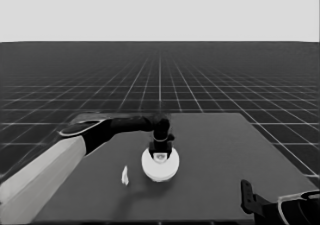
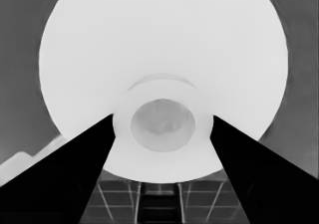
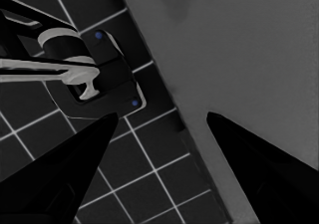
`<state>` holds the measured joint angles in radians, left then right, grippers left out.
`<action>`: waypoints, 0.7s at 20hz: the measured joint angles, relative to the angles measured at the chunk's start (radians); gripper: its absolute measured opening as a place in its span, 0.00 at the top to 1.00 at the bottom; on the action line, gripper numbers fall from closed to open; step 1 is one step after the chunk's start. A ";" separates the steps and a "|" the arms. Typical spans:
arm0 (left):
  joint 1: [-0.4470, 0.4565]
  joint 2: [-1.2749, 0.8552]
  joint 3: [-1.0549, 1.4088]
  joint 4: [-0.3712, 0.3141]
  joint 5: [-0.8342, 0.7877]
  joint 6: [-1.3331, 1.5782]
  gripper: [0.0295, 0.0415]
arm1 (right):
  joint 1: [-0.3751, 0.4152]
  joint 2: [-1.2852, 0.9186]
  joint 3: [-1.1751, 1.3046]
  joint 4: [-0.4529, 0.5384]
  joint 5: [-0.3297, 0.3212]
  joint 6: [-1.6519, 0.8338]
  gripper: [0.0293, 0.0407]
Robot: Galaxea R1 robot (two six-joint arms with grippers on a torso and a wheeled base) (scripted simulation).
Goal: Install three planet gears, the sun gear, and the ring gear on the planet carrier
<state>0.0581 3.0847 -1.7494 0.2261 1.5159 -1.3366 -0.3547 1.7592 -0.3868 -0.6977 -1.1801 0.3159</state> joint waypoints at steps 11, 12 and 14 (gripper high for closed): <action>0.013 0.002 -0.007 0.011 -0.004 0.036 0.56 | 0.000 0.000 0.000 0.000 0.000 0.000 0.19; 0.013 0.002 -0.007 0.011 -0.004 0.044 0.56 | 0.000 0.000 0.000 0.000 0.000 0.000 0.19; 0.013 0.002 -0.007 0.011 -0.004 0.061 0.56 | 0.000 0.000 0.000 0.000 0.000 0.000 0.19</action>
<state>0.0711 3.0865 -1.7567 0.2367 1.5123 -1.2753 -0.3547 1.7592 -0.3868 -0.6977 -1.1801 0.3159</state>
